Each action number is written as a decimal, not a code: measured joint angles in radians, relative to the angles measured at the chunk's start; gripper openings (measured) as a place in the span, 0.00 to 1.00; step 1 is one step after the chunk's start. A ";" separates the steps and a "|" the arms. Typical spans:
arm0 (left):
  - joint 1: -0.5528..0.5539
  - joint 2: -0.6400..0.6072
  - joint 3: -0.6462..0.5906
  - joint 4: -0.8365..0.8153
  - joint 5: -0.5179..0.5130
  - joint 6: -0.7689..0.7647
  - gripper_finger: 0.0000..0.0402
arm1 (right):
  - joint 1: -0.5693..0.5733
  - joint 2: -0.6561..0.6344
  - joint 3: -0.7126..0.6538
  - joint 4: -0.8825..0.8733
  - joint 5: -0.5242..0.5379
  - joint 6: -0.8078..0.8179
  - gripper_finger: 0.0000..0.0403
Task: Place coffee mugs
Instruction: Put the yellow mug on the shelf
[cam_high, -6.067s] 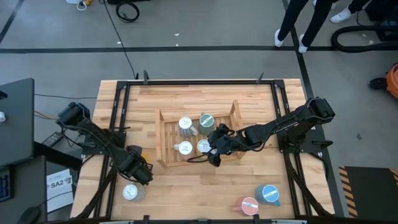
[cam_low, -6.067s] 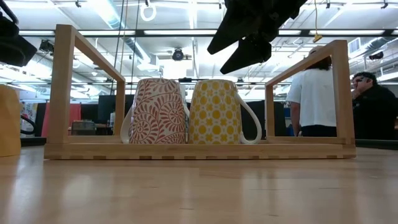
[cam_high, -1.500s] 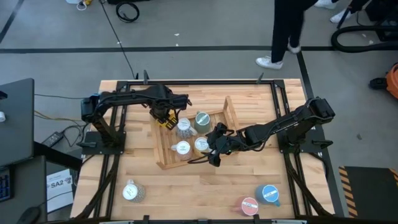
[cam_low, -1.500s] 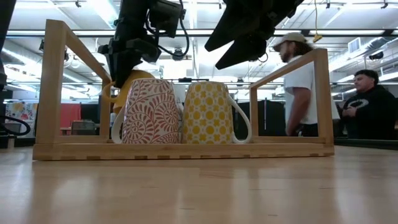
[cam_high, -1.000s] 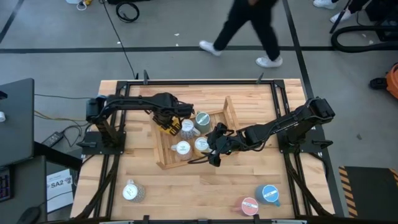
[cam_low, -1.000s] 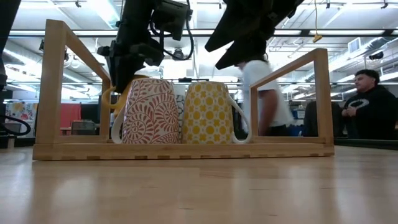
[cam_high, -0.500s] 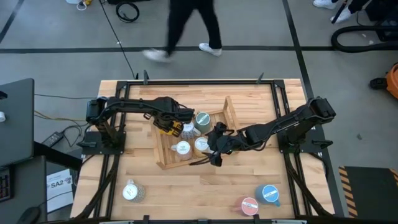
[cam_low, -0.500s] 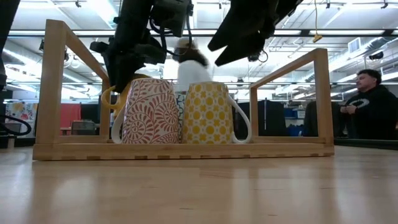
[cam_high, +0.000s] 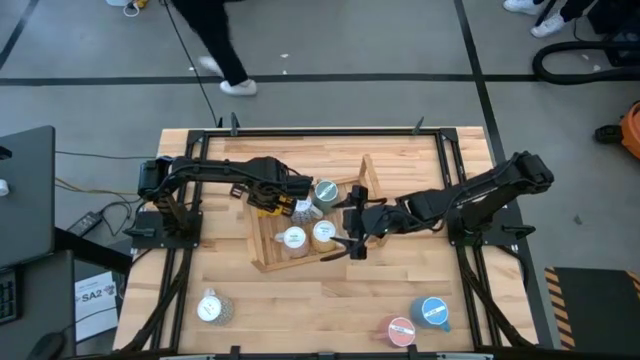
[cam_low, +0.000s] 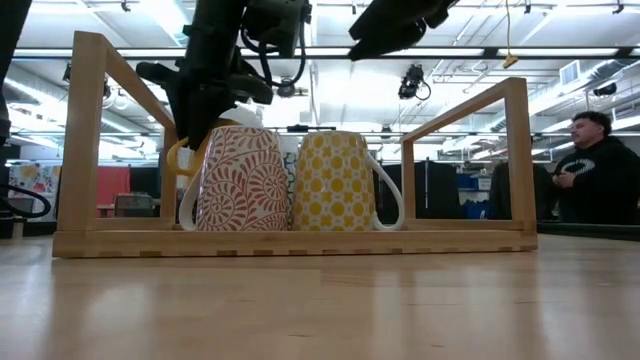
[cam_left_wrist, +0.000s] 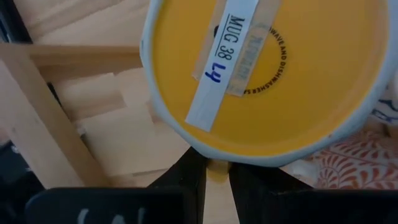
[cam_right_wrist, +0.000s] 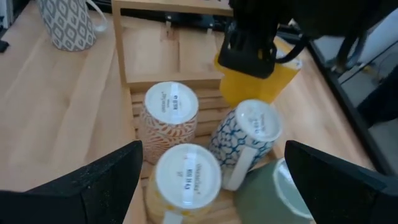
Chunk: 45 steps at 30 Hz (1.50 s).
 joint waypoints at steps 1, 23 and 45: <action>0.000 0.000 0.000 0.000 0.004 -0.018 0.15 | -0.003 -0.001 0.000 0.002 0.000 -0.018 0.98; -0.063 0.106 0.001 0.014 0.029 -0.187 0.15 | -0.090 -0.001 0.000 0.010 0.036 -0.245 0.98; -0.061 0.178 0.003 0.020 0.026 -0.155 0.22 | -0.098 -0.001 0.000 0.026 0.050 -0.264 0.98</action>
